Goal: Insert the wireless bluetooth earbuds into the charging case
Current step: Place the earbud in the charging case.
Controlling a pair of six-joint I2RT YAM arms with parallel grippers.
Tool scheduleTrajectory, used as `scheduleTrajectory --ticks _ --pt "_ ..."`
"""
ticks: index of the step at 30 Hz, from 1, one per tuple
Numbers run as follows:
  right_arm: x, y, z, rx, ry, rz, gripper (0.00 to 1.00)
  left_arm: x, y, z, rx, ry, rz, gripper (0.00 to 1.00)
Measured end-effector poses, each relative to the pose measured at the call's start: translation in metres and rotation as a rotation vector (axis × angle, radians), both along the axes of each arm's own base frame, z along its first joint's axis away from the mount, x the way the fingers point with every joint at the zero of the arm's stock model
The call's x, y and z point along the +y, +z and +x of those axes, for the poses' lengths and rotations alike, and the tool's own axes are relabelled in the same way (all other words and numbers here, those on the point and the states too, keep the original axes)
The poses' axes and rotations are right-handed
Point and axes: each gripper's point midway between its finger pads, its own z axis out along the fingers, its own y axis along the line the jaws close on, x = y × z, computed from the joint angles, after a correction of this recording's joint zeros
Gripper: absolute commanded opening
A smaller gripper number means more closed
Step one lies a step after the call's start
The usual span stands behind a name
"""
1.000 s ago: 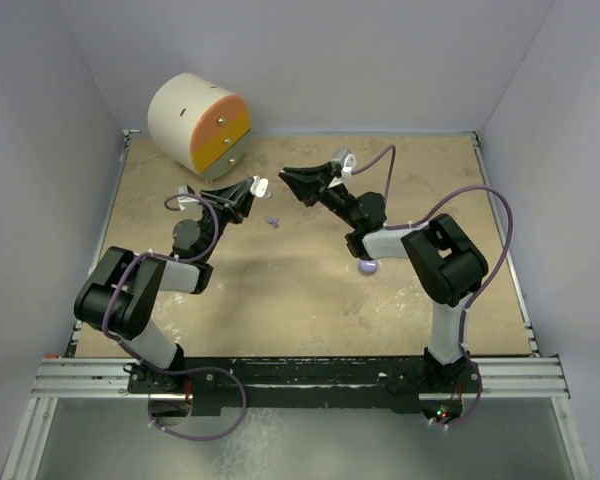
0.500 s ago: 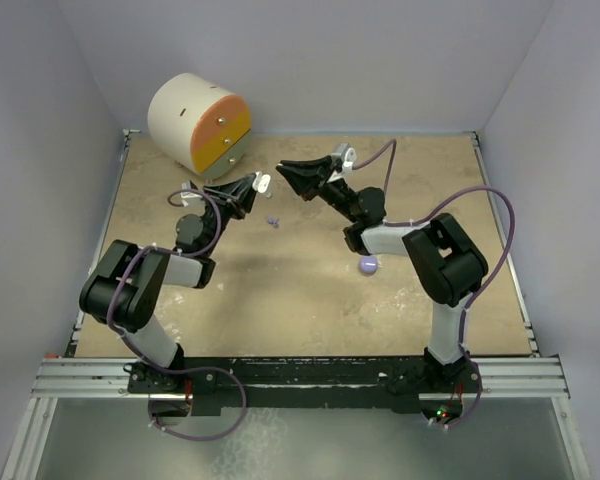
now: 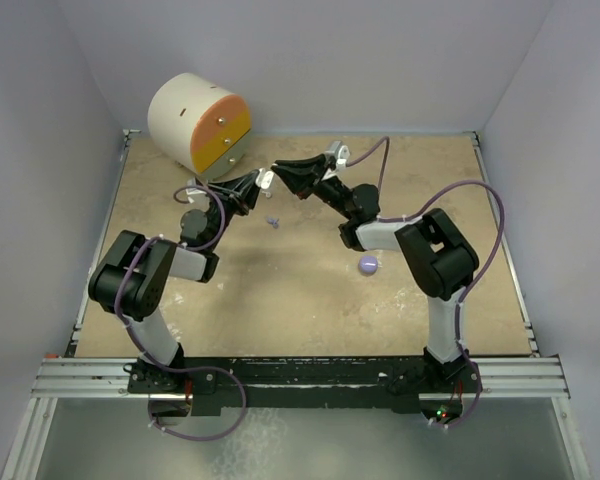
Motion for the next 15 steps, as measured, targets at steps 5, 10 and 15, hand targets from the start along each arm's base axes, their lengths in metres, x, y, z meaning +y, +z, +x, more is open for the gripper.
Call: scheduleTrajectory --ticks 5,10,15 --pt "0.001 0.001 0.001 -0.001 0.004 0.003 0.00 -0.001 0.007 0.001 -0.015 -0.008 -0.011 0.00" --pt "0.002 0.008 0.001 -0.012 0.007 0.013 0.00 -0.003 0.012 0.001 -0.028 -0.014 -0.016 0.00" --pt "0.003 0.008 0.000 -0.013 0.011 0.012 0.00 -0.006 0.014 -0.001 -0.033 -0.024 -0.030 0.00"
